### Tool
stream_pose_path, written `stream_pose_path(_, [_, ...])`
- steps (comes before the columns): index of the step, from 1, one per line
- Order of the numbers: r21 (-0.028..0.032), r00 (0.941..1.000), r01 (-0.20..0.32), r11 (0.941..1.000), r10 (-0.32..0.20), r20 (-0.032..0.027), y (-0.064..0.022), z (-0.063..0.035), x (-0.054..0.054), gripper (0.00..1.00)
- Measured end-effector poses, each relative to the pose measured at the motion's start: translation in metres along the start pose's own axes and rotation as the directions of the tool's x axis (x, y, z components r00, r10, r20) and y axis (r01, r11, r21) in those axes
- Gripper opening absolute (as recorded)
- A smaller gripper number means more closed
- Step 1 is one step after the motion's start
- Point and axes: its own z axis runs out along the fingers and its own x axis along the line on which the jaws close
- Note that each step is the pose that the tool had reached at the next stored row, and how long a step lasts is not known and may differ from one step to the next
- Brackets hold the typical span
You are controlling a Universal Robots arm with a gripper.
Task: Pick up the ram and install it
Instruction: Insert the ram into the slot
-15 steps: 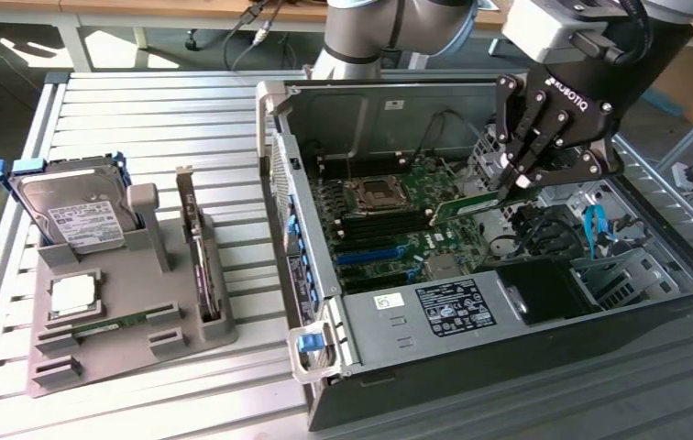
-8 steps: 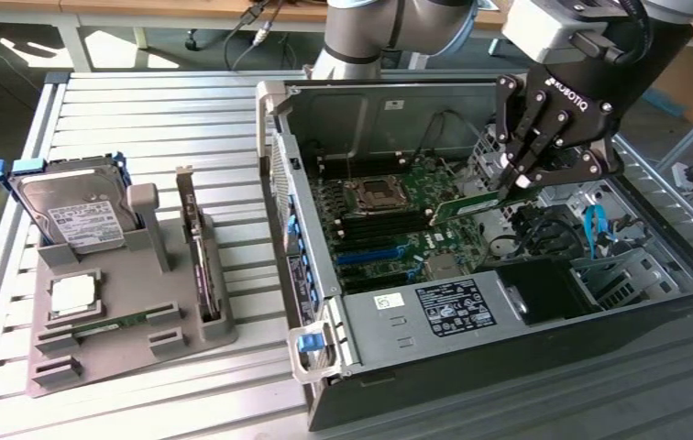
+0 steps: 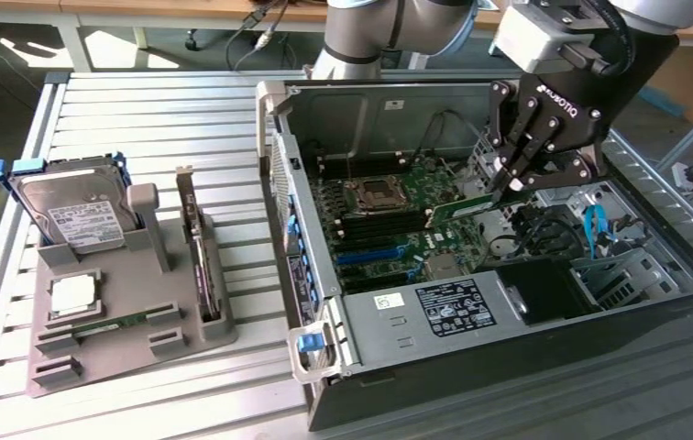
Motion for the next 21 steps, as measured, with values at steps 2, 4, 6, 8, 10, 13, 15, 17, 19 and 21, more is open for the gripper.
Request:
stream_pose_path(2, [-0.0001, 1.0, 0.003, 1.0, -0.003, -0.0003, -0.0007, 0.0036, -0.004, 0.12])
stream_pose_path(4, [0.0, 1.0, 0.005, 1.0, -0.005, -0.0001, -0.0016, 0.0076, -0.009, 0.12])
stream_pose_path(6, [0.0001, 1.0, 0.01, 1.0, -0.01, -0.0002, -0.0026, 0.0135, -0.014, 0.12])
stream_pose_path(8, [0.0, 0.9999, 0.015, 0.9999, -0.015, -0.0004, -0.0037, 0.02, -0.02, 0.12])
stream_pose_path(10, [0.0, 0.9998, 0.018, 0.9998, -0.018, -0.0005, -0.0048, 0.0259, -0.024, 0.12])
stream_pose_path(13, [-0.0002, 0.9998, 0.02, 0.9998, -0.02, -0.0003, -0.0059, 0.0351, -0.03, 0.12])
stream_pose_path(15, [0.0, 0.9998, 0.021, 0.9998, -0.021, -0.0002, -0.0067, 0.0392, -0.034, 0.12])
stream_pose_path(17, [-0.0001, 0.9998, 0.022, 0.9998, -0.022, -0.0003, -0.0079, 0.0451, -0.041, 0.12])
stream_pose_path(19, [-0.0001, 0.9997, 0.023, 0.9997, -0.023, -0.0004, -0.0086, 0.049, -0.045, 0.12])
stream_pose_path(21, [-0.0001, 0.9997, 0.024, 0.9997, -0.024, -0.0003, -0.0092, 0.0526, -0.048, 0.12])
